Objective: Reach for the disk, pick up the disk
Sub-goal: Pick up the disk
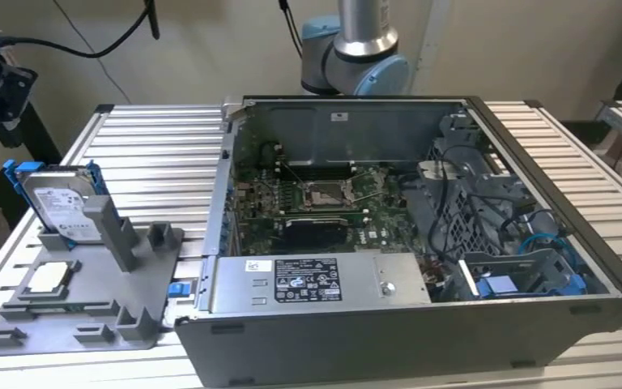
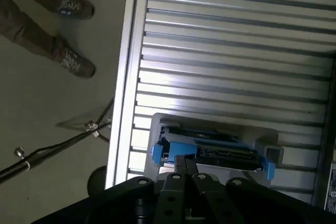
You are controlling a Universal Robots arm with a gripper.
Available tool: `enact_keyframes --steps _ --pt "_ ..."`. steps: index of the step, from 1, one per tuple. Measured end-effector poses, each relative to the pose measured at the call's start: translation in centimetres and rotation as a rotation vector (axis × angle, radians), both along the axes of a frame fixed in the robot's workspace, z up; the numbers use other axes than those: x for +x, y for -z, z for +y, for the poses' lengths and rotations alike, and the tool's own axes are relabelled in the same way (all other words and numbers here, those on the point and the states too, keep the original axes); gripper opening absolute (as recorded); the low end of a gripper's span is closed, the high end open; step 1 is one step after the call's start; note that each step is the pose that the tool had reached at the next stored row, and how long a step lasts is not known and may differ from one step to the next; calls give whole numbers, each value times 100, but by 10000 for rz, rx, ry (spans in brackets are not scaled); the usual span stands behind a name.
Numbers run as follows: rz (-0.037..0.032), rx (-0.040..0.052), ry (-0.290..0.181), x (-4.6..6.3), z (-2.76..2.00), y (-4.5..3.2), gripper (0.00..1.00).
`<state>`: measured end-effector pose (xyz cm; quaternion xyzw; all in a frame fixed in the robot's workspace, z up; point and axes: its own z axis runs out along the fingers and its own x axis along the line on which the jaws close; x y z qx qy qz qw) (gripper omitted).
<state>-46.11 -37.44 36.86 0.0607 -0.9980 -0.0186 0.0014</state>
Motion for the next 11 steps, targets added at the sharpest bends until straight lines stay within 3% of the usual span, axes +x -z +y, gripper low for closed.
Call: enact_keyframes --steps 6,11 --pt "0 -9 -1538 0 0 0 0" --pt "-1 -9 -2425 -1 0 0 0"
